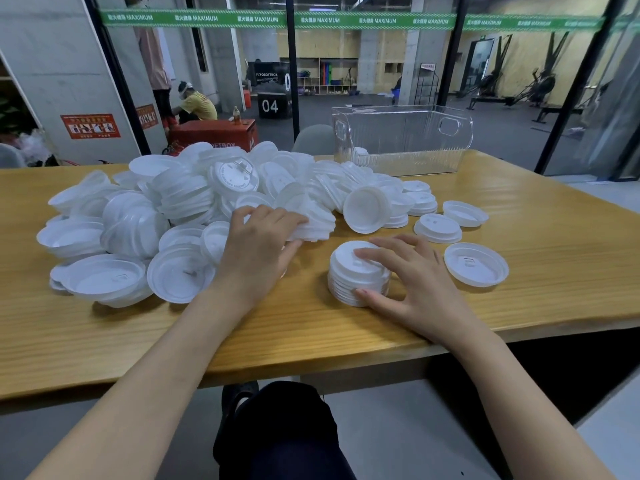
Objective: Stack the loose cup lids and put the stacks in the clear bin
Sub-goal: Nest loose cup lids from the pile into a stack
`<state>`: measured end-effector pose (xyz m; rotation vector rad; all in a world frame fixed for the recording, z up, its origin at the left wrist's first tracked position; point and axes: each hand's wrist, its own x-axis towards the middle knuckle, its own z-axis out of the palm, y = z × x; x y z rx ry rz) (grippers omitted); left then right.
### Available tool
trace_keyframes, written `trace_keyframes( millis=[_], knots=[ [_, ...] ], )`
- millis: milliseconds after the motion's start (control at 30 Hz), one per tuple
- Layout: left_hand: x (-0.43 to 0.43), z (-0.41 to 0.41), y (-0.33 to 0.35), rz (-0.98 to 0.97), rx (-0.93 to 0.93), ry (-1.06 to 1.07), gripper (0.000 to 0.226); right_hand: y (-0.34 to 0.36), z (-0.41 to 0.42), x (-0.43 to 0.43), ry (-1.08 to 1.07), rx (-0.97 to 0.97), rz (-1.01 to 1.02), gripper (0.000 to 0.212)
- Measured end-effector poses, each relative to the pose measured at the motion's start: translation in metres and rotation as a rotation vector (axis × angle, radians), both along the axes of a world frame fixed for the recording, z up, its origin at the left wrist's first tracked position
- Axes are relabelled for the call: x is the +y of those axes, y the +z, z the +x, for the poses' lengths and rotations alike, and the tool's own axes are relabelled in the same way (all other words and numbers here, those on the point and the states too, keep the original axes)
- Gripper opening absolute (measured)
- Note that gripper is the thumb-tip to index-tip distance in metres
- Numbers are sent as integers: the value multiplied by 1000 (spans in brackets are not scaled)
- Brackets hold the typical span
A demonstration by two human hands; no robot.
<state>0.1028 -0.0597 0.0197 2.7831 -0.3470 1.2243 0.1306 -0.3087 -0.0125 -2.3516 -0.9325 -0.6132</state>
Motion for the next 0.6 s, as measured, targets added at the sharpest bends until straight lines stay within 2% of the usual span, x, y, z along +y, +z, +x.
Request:
trace_keyframes(
  millis=[167,267,333,467,600],
  knots=[
    [-9,-27,16,-628,82,-189,37,0,0,-1,3,7,9,52],
    [-8,-43,15,-798,188,-190,25,-1,0,-1,7,15,19,53],
    [-6,-50,7,-753,207,-159,15,-1,0,-1,18,18,16,52],
    [2,-53,-16,-303,138,109,43,0,0,-1,28,25,1,52],
    [5,-59,-22,-140,200,141,55,1,-1,-1,52,31,-8,52]
  ],
)
